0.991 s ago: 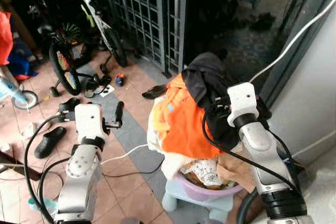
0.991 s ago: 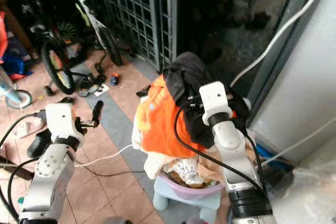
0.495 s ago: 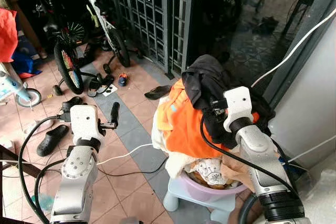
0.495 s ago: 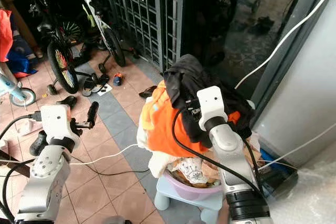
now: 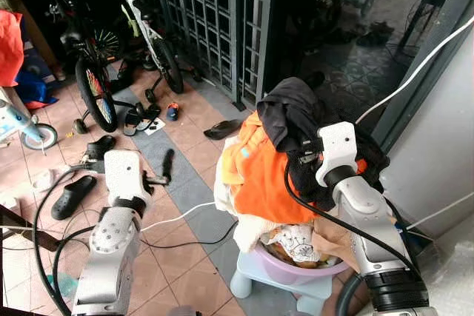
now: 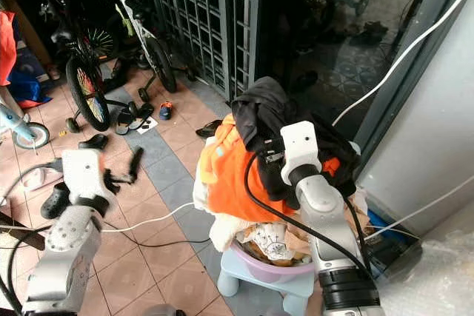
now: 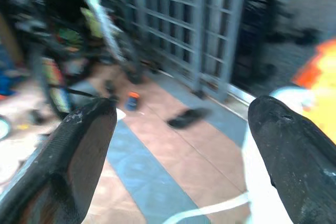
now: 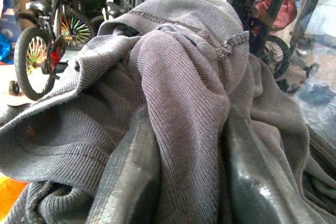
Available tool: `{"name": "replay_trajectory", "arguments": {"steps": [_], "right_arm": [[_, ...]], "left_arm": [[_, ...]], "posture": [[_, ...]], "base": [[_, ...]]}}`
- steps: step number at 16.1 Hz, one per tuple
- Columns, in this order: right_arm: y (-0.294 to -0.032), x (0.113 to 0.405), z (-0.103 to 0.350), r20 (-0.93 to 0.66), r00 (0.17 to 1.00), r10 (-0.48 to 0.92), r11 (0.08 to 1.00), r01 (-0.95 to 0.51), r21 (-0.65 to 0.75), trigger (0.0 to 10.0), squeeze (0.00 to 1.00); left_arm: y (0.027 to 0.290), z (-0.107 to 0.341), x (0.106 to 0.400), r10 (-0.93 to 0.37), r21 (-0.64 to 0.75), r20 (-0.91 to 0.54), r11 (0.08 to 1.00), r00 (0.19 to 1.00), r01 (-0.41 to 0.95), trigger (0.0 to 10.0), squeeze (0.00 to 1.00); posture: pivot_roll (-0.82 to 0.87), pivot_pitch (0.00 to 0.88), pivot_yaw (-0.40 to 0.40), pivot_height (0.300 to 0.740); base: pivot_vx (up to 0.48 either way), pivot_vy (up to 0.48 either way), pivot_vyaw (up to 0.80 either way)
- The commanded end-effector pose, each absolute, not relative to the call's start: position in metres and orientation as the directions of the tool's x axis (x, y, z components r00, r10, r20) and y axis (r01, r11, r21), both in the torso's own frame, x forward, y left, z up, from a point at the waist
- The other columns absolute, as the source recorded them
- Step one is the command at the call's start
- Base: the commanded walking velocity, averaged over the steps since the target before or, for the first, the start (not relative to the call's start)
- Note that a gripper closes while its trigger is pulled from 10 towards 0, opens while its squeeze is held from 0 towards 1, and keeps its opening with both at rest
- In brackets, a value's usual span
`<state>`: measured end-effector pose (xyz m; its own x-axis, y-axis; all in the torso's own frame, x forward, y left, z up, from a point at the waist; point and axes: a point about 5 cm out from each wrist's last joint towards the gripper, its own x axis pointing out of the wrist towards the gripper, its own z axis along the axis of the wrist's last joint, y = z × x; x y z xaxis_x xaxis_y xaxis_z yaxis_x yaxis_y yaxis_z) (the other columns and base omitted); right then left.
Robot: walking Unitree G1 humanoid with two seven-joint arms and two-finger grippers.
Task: Clothes washing
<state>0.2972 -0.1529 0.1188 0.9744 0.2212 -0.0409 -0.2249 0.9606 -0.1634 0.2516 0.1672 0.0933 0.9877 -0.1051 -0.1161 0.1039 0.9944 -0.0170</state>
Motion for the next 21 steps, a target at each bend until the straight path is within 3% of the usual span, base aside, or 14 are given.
{"name": "replay_trajectory", "arguments": {"steps": [1, 4, 8, 12, 14, 16, 19, 20, 21], "right_arm": [[-0.154, 0.298, 0.123, -0.027, 0.976, 0.215, 0.965, -0.217, -0.149, 0.0, 0.00], [-0.152, 0.299, 0.122, -0.020, 0.975, 0.223, 0.964, -0.223, -0.144, 0.0, 0.00], [-0.155, 0.308, 0.149, 0.088, 0.975, 0.206, 0.966, -0.188, -0.174, 0.0, 0.00], [-0.136, 0.308, 0.184, 0.238, 0.938, 0.250, 0.959, -0.206, -0.195, 0.0, 0.00], [-0.131, 0.308, 0.184, 0.244, 0.935, 0.256, 0.962, -0.221, -0.162, 0.0, 0.00], [-0.131, 0.308, 0.196, 0.269, 0.937, 0.222, 0.971, -0.238, 0.027, 0.0, 0.00], [-0.110, 0.297, 0.170, 0.131, 0.857, 0.499, 0.867, -0.492, -0.082, 0.0, 0.00], [-0.111, 0.293, 0.160, 0.086, 0.860, 0.503, 0.864, -0.495, -0.092, 6.1, 0.00], [-0.114, 0.290, 0.151, 0.052, 0.867, 0.496, 0.867, -0.490, -0.093, 10.0, 0.00]], "left_arm": [[0.159, 0.096, 0.249, -0.199, -0.035, -0.119, 0.980, 0.973, 0.196, 10.0, 0.00], [0.153, 0.093, 0.236, -0.369, -0.058, -0.164, 0.929, 0.915, 0.365, 10.0, 0.00], [0.151, 0.100, 0.241, -0.402, 0.008, -0.150, 0.913, 0.903, 0.408, 10.0, 0.00], [0.150, 0.105, 0.236, -0.364, -0.014, -0.133, 0.931, 0.922, 0.365, 10.0, 0.00], [0.145, 0.097, 0.232, -0.392, 0.000, -0.160, 0.918, 0.906, 0.397, 10.0, 0.00], [0.141, 0.101, 0.238, -0.377, -0.004, -0.137, 0.925, 0.916, 0.380, 10.0, 0.00], [0.138, 0.097, 0.236, -0.410, 0.010, -0.166, 0.909, 0.897, 0.417, 10.0, 0.00], [0.137, 0.096, 0.234, -0.417, 0.015, -0.170, 0.905, 0.893, 0.425, 10.0, 0.00], [0.137, 0.096, 0.234, -0.418, 0.018, -0.172, 0.904, 0.892, 0.427, 10.0, 0.00]], "posture": [[-0.01, 0.001, 0.035, 0.740], [-0.02, 0.000, 0.038, 0.740], [-0.03, 0.000, 0.026, 0.740], [-0.03, 0.021, 0.040, 0.740], [-0.03, 0.002, 0.041, 0.740], [-0.02, 0.000, 0.045, 0.740], [-0.02, 0.000, 0.054, 0.740], [-0.02, 0.000, 0.058, 0.740], [-0.02, 0.000, 0.060, 0.740]], "base": [[0.000, 0.000, 0.00], [0.000, 0.000, 0.00], [0.000, 0.000, 0.00], [0.000, 0.000, 0.00], [0.000, 0.000, 0.00], [0.000, 0.000, 0.00], [0.000, 0.000, 0.00], [0.000, 0.000, 0.00], [0.000, 0.000, 0.00]]}}
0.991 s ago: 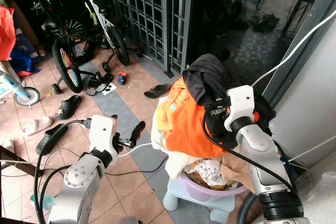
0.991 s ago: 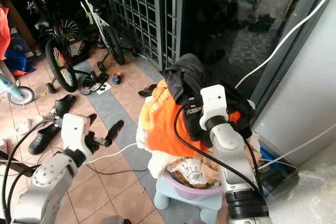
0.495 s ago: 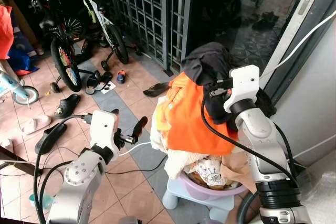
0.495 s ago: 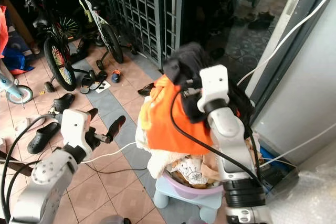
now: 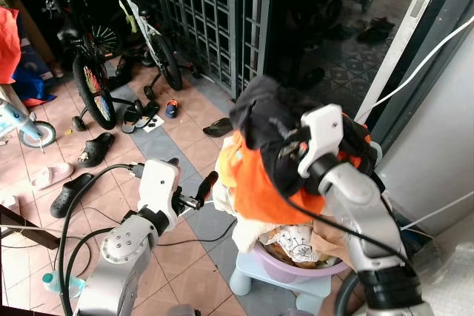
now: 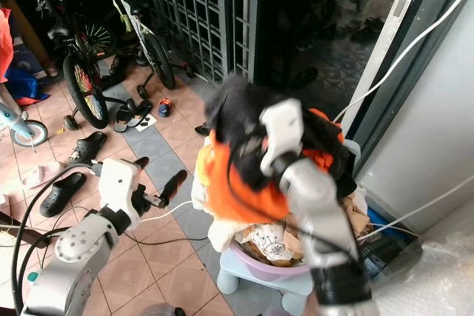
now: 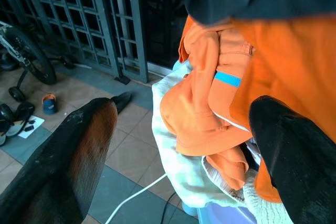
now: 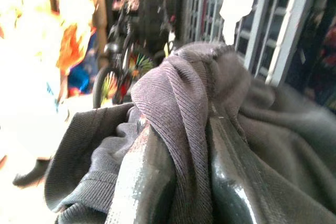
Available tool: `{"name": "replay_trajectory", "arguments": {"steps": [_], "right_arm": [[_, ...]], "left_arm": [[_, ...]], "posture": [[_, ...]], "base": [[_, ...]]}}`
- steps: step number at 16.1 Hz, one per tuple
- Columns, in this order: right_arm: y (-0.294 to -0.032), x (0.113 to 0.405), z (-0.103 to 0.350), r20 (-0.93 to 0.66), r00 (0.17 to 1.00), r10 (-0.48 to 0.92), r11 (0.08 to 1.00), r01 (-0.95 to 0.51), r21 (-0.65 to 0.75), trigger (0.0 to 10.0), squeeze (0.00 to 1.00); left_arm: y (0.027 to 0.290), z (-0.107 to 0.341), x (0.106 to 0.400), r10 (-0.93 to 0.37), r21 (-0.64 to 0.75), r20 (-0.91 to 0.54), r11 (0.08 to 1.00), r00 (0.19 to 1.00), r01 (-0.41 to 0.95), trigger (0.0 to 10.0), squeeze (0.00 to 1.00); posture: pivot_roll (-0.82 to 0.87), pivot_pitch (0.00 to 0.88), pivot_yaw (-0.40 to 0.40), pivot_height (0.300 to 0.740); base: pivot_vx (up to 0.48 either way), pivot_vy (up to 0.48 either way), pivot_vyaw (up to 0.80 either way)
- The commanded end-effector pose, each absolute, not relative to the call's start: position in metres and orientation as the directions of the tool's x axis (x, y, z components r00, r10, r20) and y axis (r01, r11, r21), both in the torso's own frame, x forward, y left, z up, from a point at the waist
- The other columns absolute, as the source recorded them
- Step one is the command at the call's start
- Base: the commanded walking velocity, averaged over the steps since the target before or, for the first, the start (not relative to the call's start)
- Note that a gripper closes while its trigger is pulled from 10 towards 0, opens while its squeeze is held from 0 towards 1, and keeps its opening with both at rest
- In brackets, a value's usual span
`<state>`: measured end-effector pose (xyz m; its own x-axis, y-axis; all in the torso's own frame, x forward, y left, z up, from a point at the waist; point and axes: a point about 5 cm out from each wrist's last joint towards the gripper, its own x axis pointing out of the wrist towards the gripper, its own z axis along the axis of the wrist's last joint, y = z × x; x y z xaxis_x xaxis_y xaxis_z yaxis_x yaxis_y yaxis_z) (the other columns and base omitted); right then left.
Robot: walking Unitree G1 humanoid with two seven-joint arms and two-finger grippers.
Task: Clothes washing
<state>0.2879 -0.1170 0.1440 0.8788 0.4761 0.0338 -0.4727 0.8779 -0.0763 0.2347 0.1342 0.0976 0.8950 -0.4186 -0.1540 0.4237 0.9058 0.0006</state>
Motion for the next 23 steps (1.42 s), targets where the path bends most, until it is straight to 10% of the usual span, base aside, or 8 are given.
{"name": "replay_trajectory", "arguments": {"steps": [1, 4, 12, 14, 15, 20, 21, 23], "right_arm": [[-0.116, 0.286, 0.146, 0.031, 0.871, 0.490, 0.869, -0.485, -0.093, 10.0, 0.00], [-0.126, 0.282, 0.151, 0.073, 0.890, 0.450, 0.893, -0.447, -0.056, 0.0, 0.00], [-0.132, 0.299, 0.192, 0.223, 0.892, 0.393, 0.852, -0.445, 0.276, 0.0, 0.00], [-0.115, 0.281, 0.155, -0.007, 0.801, 0.598, 0.797, -0.594, 0.109, 8.5, 0.00], [-0.120, 0.269, 0.123, -0.196, 0.770, 0.608, 0.785, -0.619, 0.002, 10.0, 1.00], [-0.130, 0.269, 0.133, -0.116, 0.815, 0.567, 0.795, -0.579, -0.178, 10.0, 0.36], [-0.133, 0.274, 0.136, -0.086, 0.839, 0.537, 0.816, -0.543, -0.197, 0.1, 0.00], [-0.135, 0.278, 0.142, -0.033, 0.860, 0.508, 0.844, -0.506, -0.176, 0.0, 0.00]], "left_arm": [[0.137, 0.096, 0.234, -0.417, 0.019, -0.173, 0.904, 0.892, 0.427, 10.0, 0.00], [0.135, 0.095, 0.236, -0.423, 0.020, -0.175, 0.901, 0.889, 0.433, 10.0, 0.00], [0.134, 0.094, 0.236, -0.408, 0.018, -0.176, 0.909, 0.896, 0.417, 10.0, 0.00], [0.133, 0.094, 0.236, -0.414, 0.022, -0.177, 0.905, 0.893, 0.424, 10.0, 0.00], [0.132, 0.094, 0.237, -0.416, 0.023, -0.179, 0.904, 0.892, 0.427, 10.0, 0.00], [0.131, 0.092, 0.236, -0.423, 0.022, -0.186, 0.900, 0.887, 0.434, 10.0, 0.00], [0.130, 0.092, 0.236, -0.426, 0.023, -0.186, 0.899, 0.885, 0.437, 10.0, 0.00], [0.131, 0.092, 0.236, -0.424, 0.024, -0.187, 0.900, 0.886, 0.435, 10.0, 0.00]], "posture": [[-0.03, 0.000, 0.064, 0.740], [-0.03, 0.000, 0.067, 0.740], [-0.03, 0.000, 0.052, 0.740], [-0.03, 0.000, 0.052, 0.740], [-0.03, 0.000, 0.051, 0.740], [-0.04, 0.000, 0.052, 0.740], [-0.03, 0.000, 0.050, 0.740], [-0.03, 0.000, 0.048, 0.740]], "base": [[0.000, 0.000, 0.00], [0.000, 0.000, 0.00], [0.000, 0.000, 0.00], [0.000, 0.000, 0.00], [0.000, 0.000, 0.00], [0.000, 0.000, 0.00], [0.000, 0.000, 0.00], [0.000, 0.000, 0.00]]}}
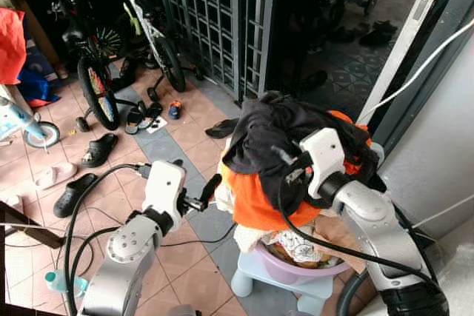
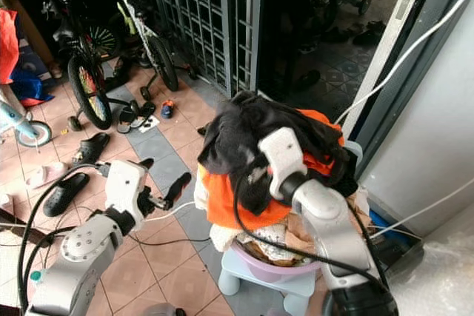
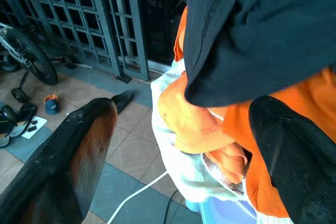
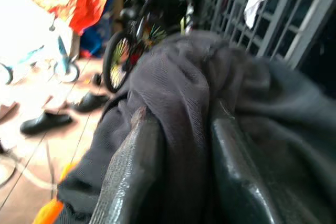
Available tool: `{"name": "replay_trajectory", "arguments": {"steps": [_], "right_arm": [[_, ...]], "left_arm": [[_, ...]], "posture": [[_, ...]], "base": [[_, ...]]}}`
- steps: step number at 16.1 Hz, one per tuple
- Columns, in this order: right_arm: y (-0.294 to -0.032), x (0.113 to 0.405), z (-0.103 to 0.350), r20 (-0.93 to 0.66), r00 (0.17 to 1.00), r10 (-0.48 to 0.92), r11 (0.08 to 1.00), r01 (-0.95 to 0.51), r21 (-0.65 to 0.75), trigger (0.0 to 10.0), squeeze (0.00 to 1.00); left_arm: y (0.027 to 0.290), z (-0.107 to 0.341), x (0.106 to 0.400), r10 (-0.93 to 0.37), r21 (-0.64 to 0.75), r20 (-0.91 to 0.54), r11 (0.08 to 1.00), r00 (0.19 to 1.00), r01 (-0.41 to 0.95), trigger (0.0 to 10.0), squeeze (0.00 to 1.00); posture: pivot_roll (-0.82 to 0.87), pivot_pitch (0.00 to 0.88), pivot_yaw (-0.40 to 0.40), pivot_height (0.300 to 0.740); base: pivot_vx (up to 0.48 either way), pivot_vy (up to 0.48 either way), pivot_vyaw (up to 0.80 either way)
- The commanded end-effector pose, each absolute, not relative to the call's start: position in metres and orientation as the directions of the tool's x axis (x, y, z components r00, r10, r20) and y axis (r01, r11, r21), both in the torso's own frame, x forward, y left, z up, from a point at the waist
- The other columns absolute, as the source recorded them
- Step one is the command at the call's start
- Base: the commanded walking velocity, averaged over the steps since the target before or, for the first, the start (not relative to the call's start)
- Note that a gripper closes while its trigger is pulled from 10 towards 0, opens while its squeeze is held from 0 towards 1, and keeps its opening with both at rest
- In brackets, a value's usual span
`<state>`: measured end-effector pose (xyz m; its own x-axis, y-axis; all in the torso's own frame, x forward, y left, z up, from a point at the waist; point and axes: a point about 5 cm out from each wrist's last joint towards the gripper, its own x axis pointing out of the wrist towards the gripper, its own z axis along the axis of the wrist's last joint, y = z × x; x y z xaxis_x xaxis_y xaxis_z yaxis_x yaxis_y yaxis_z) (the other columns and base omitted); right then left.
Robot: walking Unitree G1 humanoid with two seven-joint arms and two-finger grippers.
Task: Clothes washing
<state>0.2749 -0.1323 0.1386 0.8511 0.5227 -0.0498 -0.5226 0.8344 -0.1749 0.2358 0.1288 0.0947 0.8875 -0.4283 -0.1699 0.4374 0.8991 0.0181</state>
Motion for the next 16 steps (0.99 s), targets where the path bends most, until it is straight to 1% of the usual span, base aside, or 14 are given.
{"name": "replay_trajectory", "arguments": {"steps": [1, 6, 8, 10, 11, 12, 14, 15, 16], "right_arm": [[-0.136, 0.279, 0.144, -0.008, 0.868, 0.497, 0.855, -0.492, -0.167, 0.0, 0.00], [-0.142, 0.284, 0.156, 0.082, 0.900, 0.429, 0.903, -0.425, -0.057, 0.0, 0.00], [-0.145, 0.290, 0.171, 0.150, 0.918, 0.368, 0.929, -0.369, -0.020, 0.0, 0.00], [-0.150, 0.298, 0.189, 0.219, 0.932, 0.289, 0.957, -0.288, -0.039, 0.0, 0.00], [-0.159, 0.303, 0.195, 0.236, 0.948, 0.214, 0.977, -0.210, -0.044, 0.0, 0.00], [-0.173, 0.308, 0.195, 0.234, 0.964, 0.128, 0.990, -0.110, -0.088, 0.0, 0.00], [-0.186, 0.307, 0.188, 0.207, 0.977, 0.055, 0.995, -0.037, -0.088, 0.0, 0.00], [-0.187, 0.307, 0.184, 0.185, 0.981, 0.064, 0.992, -0.043, -0.115, 0.0, 0.00], [-0.180, 0.306, 0.176, 0.143, 0.983, 0.116, 0.987, -0.098, -0.130, 0.0, 0.00]], "left_arm": [[0.131, 0.092, 0.236, -0.420, 0.024, -0.187, 0.902, 0.888, 0.432, 10.0, 0.00], [0.133, 0.093, 0.236, -0.417, 0.027, -0.187, 0.903, 0.890, 0.429, 10.0, 0.00], [0.133, 0.093, 0.237, -0.419, 0.029, -0.188, 0.902, 0.888, 0.432, 10.0, 0.00], [0.133, 0.093, 0.237, -0.422, 0.033, -0.188, 0.900, 0.887, 0.435, 10.0, 0.00], [0.133, 0.093, 0.239, -0.406, 0.052, -0.191, 0.905, 0.893, 0.423, 10.0, 0.00], [0.133, 0.093, 0.240, -0.392, 0.073, -0.198, 0.908, 0.899, 0.412, 10.0, 0.00], [0.133, 0.093, 0.240, -0.391, 0.072, -0.197, 0.909, 0.899, 0.411, 10.0, 0.00], [0.134, 0.093, 0.240, -0.389, 0.072, -0.197, 0.910, 0.900, 0.409, 10.0, 0.00], [0.133, 0.092, 0.240, -0.393, 0.076, -0.199, 0.907, 0.898, 0.414, 10.0, 0.00]], "posture": [[-0.03, 0.000, 0.046, 0.740], [-0.03, 0.000, 0.051, 0.740], [-0.03, 0.000, 0.059, 0.740], [-0.03, 0.000, 0.060, 0.740], [-0.03, 0.000, 0.060, 0.740], [-0.03, 0.000, 0.058, 0.740], [-0.03, 0.000, 0.057, 0.740], [-0.03, 0.000, 0.058, 0.740], [-0.03, 0.000, 0.061, 0.740]], "base": [[0.000, 0.000, 0.00], [0.000, 0.000, 0.00], [0.000, 0.000, 0.00], [0.000, 0.000, 0.00], [0.000, 0.000, 0.00], [0.000, 0.000, 0.00], [0.000, 0.000, 0.00], [0.000, 0.000, 0.00], [0.000, 0.000, 0.00]]}}
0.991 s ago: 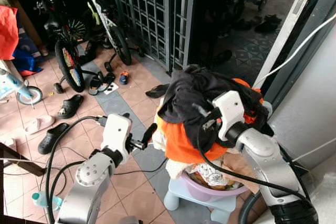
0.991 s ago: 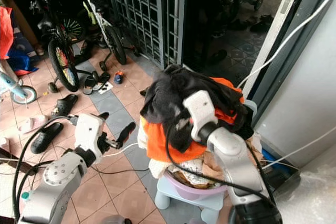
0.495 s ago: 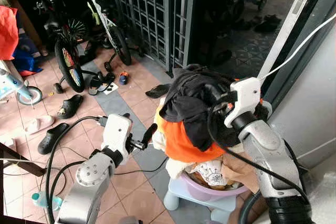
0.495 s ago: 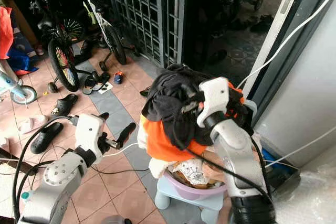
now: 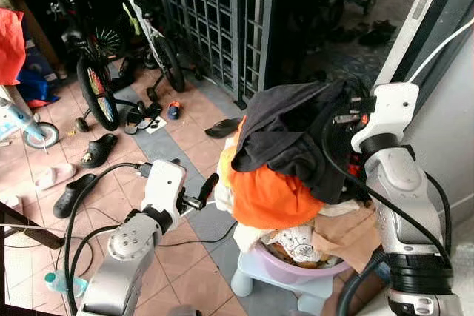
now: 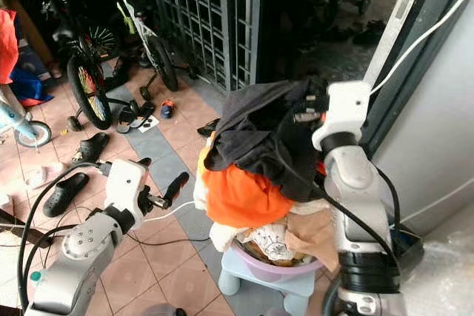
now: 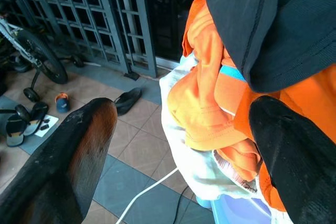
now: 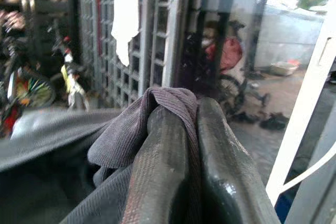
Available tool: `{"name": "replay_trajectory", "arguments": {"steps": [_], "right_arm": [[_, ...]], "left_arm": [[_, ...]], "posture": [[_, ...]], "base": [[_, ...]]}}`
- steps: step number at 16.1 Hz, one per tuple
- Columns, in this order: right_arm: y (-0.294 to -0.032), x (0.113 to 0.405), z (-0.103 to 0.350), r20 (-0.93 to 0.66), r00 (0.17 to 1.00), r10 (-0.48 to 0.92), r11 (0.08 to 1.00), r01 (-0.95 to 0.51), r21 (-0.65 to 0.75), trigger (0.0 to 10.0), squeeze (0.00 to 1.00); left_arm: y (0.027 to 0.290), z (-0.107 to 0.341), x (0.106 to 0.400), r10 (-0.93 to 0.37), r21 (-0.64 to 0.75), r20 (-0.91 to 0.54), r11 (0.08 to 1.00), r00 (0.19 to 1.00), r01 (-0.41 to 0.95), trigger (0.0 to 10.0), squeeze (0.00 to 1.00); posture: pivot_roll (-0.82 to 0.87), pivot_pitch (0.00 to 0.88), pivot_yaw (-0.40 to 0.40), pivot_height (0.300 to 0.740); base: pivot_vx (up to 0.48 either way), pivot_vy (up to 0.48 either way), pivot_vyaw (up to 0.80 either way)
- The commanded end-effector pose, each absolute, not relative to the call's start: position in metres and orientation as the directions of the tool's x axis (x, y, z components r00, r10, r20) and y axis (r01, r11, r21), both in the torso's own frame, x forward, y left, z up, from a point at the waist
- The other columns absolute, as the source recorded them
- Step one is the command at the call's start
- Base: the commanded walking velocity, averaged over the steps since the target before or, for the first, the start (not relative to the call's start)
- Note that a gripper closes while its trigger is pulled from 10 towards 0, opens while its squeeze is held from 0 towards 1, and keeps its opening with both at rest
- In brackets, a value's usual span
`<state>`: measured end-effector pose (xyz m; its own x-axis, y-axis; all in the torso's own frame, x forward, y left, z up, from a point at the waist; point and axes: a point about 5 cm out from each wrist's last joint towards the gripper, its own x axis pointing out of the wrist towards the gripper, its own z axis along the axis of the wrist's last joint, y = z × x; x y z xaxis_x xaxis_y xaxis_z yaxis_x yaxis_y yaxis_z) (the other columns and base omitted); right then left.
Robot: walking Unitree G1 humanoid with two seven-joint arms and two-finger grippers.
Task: Clothes washing
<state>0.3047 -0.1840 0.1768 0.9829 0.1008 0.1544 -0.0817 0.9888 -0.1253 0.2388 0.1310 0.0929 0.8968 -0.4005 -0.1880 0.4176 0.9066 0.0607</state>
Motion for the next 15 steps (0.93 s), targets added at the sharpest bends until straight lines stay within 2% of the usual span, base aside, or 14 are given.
{"name": "replay_trajectory", "arguments": {"steps": [1, 2, 6, 7, 8, 9, 15], "right_arm": [[-0.169, 0.303, 0.162, 0.073, 0.979, 0.192, 0.975, -0.182, -0.124, 0.0, 0.00], [-0.158, 0.299, 0.150, 0.002, 0.961, 0.276, 0.954, -0.274, -0.120, 0.0, 0.00], [-0.158, 0.299, 0.150, 0.002, 0.961, 0.276, 0.954, -0.274, -0.120, 0.0, 0.00], [-0.140, 0.289, 0.138, -0.071, 0.899, 0.432, 0.888, -0.438, -0.143, 10.0, 1.00], [-0.131, 0.286, 0.143, -0.039, 0.862, 0.505, 0.847, -0.504, -0.169, 10.0, 1.00], [-0.129, 0.294, 0.158, 0.050, 0.867, 0.496, 0.856, -0.478, -0.197, 10.0, 1.00], [-0.119, 0.318, 0.157, 0.009, 0.894, 0.449, 0.833, -0.415, -0.365, 10.0, 1.00]], "left_arm": [[0.131, 0.091, 0.240, -0.403, 0.084, -0.205, 0.901, 0.892, 0.426, 10.0, 0.00], [0.131, 0.091, 0.240, -0.406, 0.086, -0.205, 0.899, 0.891, 0.429, 10.0, 0.00], [0.131, 0.091, 0.240, -0.406, 0.086, -0.205, 0.899, 0.891, 0.429, 10.0, 0.00], [0.130, 0.092, 0.240, -0.407, 0.085, -0.205, 0.899, 0.890, 0.431, 10.0, 0.00], [0.130, 0.091, 0.239, -0.409, 0.082, -0.207, 0.898, 0.889, 0.432, 10.0, 0.00], [0.130, 0.091, 0.238, -0.410, 0.081, -0.209, 0.898, 0.888, 0.433, 10.0, 0.00], [0.130, 0.091, 0.238, -0.412, 0.090, -0.210, 0.895, 0.886, 0.438, 10.0, 0.00]], "posture": [[-0.03, 0.000, 0.061, 0.740], [-0.03, 0.000, 0.061, 0.740], [-0.03, 0.000, 0.061, 0.740], [-0.03, 0.000, 0.061, 0.740], [-0.03, 0.000, 0.060, 0.740], [-0.03, 0.000, 0.060, 0.740], [-0.01, 0.003, 0.057, 0.740]], "base": [[0.000, 0.000, 0.00], [0.000, 0.000, 0.00], [0.000, 0.000, 0.00], [0.000, 0.000, 0.00], [0.000, 0.000, 0.00], [0.000, 0.000, 0.00], [0.000, 0.000, 0.00]]}}
